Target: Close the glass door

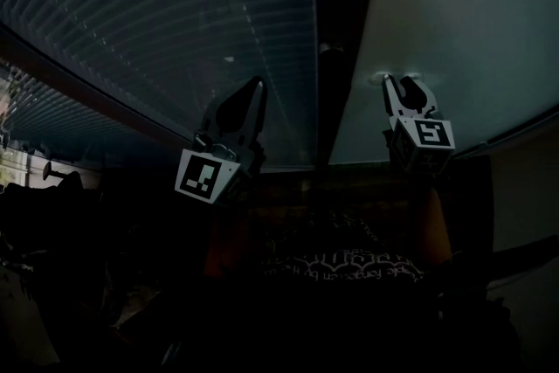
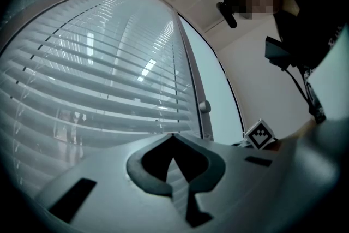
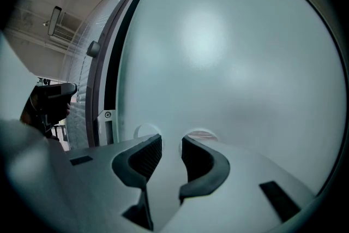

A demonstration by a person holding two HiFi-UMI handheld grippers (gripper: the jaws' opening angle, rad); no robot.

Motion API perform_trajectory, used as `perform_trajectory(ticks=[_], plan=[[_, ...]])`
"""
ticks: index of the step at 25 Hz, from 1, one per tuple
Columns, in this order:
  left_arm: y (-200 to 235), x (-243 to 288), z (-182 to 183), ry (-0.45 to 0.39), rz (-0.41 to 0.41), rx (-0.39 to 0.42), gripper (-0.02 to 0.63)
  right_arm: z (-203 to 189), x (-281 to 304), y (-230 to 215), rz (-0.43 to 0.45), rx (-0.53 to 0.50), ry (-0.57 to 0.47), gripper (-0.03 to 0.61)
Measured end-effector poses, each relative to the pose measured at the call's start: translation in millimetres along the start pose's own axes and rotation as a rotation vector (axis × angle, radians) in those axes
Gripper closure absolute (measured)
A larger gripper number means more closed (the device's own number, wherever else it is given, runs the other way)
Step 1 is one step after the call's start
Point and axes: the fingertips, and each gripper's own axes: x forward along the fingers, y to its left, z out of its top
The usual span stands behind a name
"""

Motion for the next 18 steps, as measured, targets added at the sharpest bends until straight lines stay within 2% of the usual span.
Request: perform_trajectory(ticks=[18], plan=[[-3.1,-0.5,4.9,-0.020,-0.013,-0.007,0.612,-0.6,1.0,0.3,0.005,0.002,0.002,0.466]])
